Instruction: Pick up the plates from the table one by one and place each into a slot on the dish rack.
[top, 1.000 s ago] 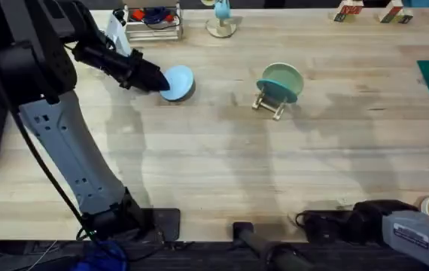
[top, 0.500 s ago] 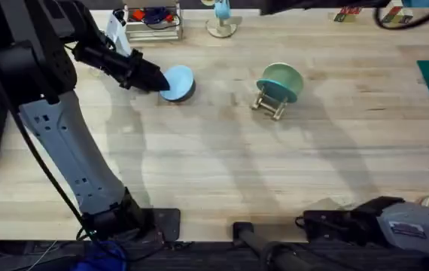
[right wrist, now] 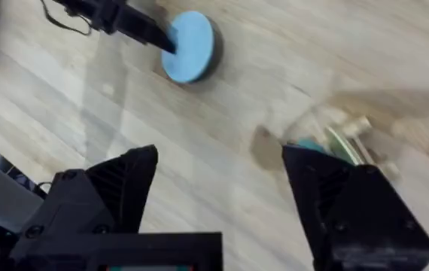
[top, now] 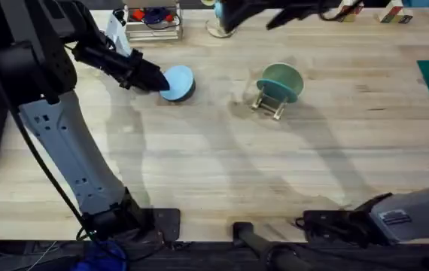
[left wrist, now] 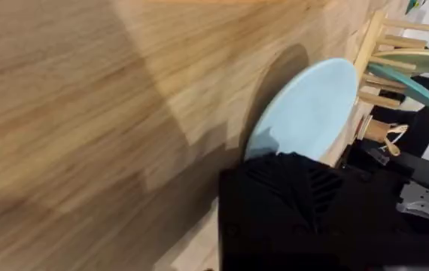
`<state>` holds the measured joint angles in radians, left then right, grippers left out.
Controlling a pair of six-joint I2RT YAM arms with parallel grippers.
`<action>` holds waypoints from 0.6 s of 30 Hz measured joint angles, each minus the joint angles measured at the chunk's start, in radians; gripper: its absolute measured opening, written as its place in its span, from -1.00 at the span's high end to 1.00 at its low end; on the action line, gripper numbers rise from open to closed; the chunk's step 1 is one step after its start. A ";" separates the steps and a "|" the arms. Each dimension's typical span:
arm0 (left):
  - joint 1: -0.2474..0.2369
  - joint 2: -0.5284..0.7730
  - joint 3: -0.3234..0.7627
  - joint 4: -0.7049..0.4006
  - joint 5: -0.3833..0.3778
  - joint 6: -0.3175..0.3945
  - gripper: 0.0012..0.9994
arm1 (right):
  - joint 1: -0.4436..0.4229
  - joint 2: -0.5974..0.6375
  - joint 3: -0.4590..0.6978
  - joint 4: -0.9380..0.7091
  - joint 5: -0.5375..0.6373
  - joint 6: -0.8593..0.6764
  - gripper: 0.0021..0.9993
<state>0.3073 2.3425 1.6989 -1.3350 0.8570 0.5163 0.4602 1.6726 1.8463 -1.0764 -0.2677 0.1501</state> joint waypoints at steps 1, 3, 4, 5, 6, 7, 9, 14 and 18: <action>0.000 0.000 0.000 0.000 0.000 0.000 0.92 | 0.012 0.011 0.001 0.020 -0.003 0.000 -0.99; 0.000 0.000 0.000 0.000 0.000 0.000 0.92 | 0.031 0.025 0.001 0.057 -0.007 0.001 -0.99; 0.000 0.000 0.000 0.000 0.000 0.000 0.92 | 0.039 0.030 0.001 0.070 -0.010 0.001 -0.99; 0.000 0.000 0.000 0.000 0.000 0.000 0.92 | 0.047 0.032 0.001 0.076 -0.011 0.001 -0.99; 0.000 0.000 0.000 0.000 0.000 0.000 0.92 | 0.054 0.033 0.001 0.080 -0.011 0.001 -0.99; 0.000 0.000 0.000 0.000 0.000 0.000 0.92 | 0.058 0.033 0.001 0.083 -0.011 0.001 -0.99; 0.000 0.000 0.000 0.000 0.000 0.000 0.92 | 0.061 0.033 0.003 0.086 -0.013 0.001 -0.99; 0.000 0.000 0.000 0.000 0.000 0.000 0.92 | 0.060 0.034 0.004 0.095 -0.014 0.004 -0.99; 0.000 0.000 0.000 0.000 0.000 0.000 0.92 | 0.065 0.066 0.011 0.180 -0.014 0.039 -0.99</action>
<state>0.3073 2.3425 1.6989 -1.3350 0.8569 0.5163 0.5253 1.7383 1.8574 -0.8966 -0.2822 0.1886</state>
